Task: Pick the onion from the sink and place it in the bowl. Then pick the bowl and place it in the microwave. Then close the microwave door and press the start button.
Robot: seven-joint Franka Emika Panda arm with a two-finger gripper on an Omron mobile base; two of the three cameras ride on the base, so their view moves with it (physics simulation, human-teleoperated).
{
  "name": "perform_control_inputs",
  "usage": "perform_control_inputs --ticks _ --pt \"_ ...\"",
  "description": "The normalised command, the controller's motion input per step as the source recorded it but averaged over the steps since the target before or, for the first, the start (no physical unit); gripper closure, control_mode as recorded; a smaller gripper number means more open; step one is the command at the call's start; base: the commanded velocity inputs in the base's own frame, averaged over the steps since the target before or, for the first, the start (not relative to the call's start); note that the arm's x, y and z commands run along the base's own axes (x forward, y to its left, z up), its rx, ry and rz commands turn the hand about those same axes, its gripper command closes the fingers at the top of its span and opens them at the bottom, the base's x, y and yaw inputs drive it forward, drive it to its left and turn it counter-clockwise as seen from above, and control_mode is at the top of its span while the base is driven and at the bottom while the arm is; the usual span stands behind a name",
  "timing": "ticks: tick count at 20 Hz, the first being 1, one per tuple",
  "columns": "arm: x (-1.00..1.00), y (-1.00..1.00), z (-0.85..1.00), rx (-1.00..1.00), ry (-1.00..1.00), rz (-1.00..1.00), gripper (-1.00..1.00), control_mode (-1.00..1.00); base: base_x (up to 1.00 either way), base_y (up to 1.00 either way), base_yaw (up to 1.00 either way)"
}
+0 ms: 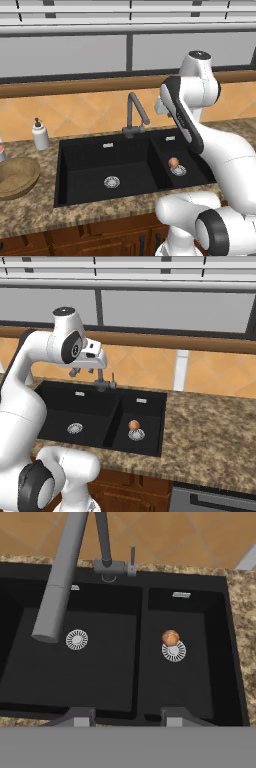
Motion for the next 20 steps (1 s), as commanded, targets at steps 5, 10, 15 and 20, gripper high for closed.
perform_control_inputs --ticks 5,10,15,20 --pt "-0.03 0.08 0.0 0.0 0.0 0.0 -1.0 -1.0 0.0 0.0 0.0" --pt "-0.2 -0.53 -0.74 0.12 -0.02 0.0 -1.0 -1.0 0.0 0.0 0.0" --pt "-0.02 -1.0 -1.0 0.35 0.04 0.0 -1.0 -1.0 0.0 0.0 0.0" --pt "0.08 -0.75 -0.77 0.19 0.13 0.0 -1.0 -1.0 0.0 0.0 0.0"
